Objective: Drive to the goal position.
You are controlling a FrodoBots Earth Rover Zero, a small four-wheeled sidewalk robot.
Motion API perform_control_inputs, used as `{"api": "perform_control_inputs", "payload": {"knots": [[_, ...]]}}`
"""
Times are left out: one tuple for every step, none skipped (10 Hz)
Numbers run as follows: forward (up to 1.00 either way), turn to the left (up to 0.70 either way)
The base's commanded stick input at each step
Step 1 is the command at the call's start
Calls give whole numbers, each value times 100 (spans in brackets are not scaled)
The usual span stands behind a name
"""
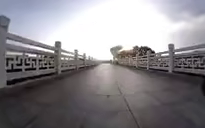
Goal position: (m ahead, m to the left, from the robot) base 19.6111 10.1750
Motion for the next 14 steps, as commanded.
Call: {"api": "perform_control_inputs", "payload": {"knots": [[45, 0], [45, 0], [45, 0], [45, 0], [45, 0], [45, 0], [45, 0], [45, 0], [45, 0], [45, 0], [45, 0], [45, 0], [45, 0], [45, 0]]}}
